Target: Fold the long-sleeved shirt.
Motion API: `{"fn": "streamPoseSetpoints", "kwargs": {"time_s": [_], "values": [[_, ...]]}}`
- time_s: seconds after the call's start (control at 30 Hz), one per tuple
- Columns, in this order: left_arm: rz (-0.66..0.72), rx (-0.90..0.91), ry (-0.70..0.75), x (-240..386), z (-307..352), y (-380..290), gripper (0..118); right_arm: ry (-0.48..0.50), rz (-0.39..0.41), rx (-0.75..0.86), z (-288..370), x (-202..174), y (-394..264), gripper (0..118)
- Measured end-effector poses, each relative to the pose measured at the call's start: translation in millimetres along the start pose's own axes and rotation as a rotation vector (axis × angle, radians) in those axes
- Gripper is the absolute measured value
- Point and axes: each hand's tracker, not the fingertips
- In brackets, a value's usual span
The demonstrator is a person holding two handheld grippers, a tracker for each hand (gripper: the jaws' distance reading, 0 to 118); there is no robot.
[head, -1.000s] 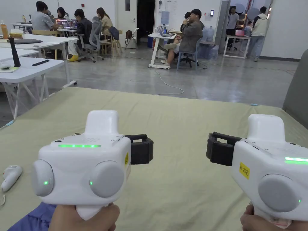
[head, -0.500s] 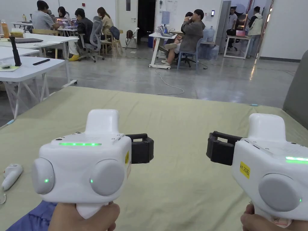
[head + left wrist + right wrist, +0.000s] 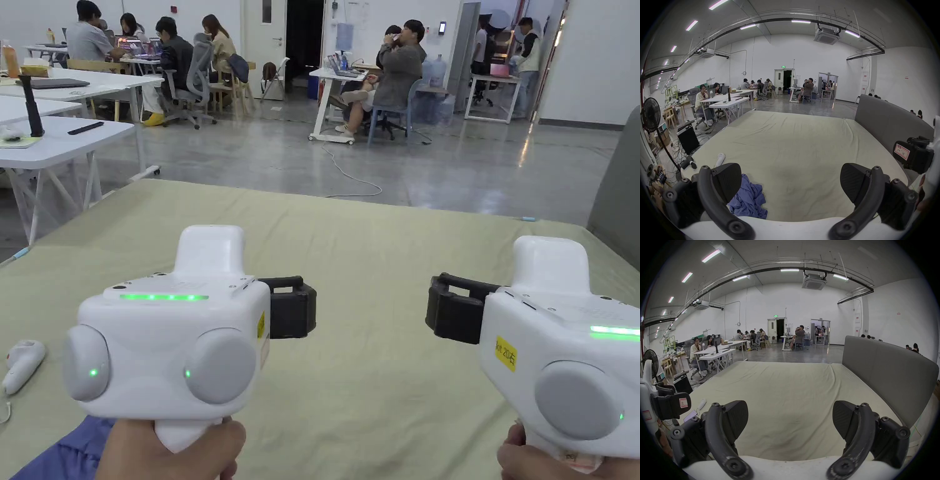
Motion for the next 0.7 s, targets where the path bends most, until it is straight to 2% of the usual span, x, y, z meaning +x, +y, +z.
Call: {"fn": "streamPoseSetpoints", "kwargs": {"time_s": [0.2, 0.23, 0.27, 0.3, 0.33, 0.37, 0.4, 0.47, 0.57, 0.7], "values": [[-0.004, 0.002, -0.002, 1.0, -0.3, -0.4, 118, -0.005, -0.001, 0.004, -0.6, -0.1, -0.1, 105], [-0.004, 0.01, -0.007, 0.3, 0.9, -1.6, 114, -0.002, -0.001, 0.008, -0.2, -0.2, -0.2, 96], [-0.003, 0.061, -0.068, -1.7, 5.6, -3.5, 93, 0.01, 0.003, 0.018, 1.4, -0.6, -0.5, 77], [-0.015, 0.065, -0.102, -1.5, 5.0, -1.3, 43, 0.033, 0.017, 0.024, 3.0, -1.0, -1.0, 43], [-0.043, -0.024, -0.109, 0.8, -0.8, -1.2, 4, 0.056, 0.027, 0.004, 1.5, -1.9, -1.1, 2], [-0.037, -0.095, -0.116, 1.8, -5.5, -3.4, 4, 0.089, 0.026, -0.025, -0.7, -1.8, -1.5, 0], [-0.015, -0.064, -0.132, 1.7, -7.7, -5.3, 4, 0.113, 0.005, -0.037, -1.0, -1.0, -3.2, 0], [0.025, -0.038, -0.134, -1.2, -6.2, -10.2, 4, 0.104, 0.002, -0.036, -1.0, -1.4, -5.6, 0], [0.057, -0.02, -0.141, -6.5, -3.0, -10.4, 4, 0.05, 0.047, -0.005, 2.2, -6.0, -9.5, 0], [0.088, -0.004, -0.122, -28.0, 3.9, -1.2, 4, 0.095, 0.018, -0.017, -9.8, -19.7, -4.2, 0]]}}
